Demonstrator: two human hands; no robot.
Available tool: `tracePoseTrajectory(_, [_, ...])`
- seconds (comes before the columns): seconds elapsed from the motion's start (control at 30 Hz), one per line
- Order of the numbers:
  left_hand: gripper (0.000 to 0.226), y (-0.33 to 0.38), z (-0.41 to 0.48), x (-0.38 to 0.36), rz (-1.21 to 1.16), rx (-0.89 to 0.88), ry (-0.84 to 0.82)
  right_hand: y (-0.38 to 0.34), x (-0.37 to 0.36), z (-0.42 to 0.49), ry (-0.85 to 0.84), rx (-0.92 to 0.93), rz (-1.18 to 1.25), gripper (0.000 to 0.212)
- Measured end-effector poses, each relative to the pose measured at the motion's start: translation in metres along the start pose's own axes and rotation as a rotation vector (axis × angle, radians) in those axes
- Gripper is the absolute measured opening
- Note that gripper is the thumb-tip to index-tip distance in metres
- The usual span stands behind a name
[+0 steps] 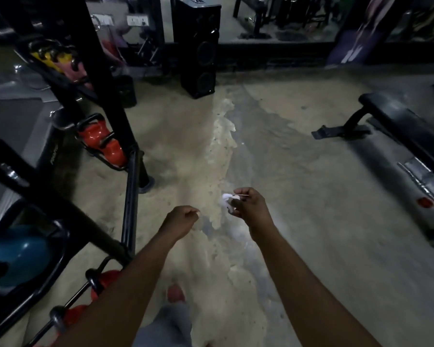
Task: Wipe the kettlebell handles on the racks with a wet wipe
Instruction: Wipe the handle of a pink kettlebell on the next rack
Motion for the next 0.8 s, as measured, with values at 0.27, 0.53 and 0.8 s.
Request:
tracePoseTrajectory(0.27, [0.020,0.025,0.170,0.051,-0.185,0.048,0.002,-0.042,-0.064,0.156,-0.018,0.031,-0.078,0.022])
tracePoseTrajectory(0.53, [0.017,0.082,0.309,0.121,-0.304,0.054,-0.037,-0.102,-0.116,0.296,-0.029,0.012,-0.004,0.009])
tracePoseTrajectory(0.8, [0.014,0.115,0.458,0.173,-0.410,0.091,0.044,-0.147,-0.184,0.472,-0.134,0.026,-0.012,0.021])
Point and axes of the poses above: each hand's wrist, its own z-axis towards the middle knuckle, its own x-axis out of the back of the hand, y = z × x, the point moved 3 cm from there along z, towards the middle knuckle, and after that the axes turned 1 degree about z, right-handed, at the moved point
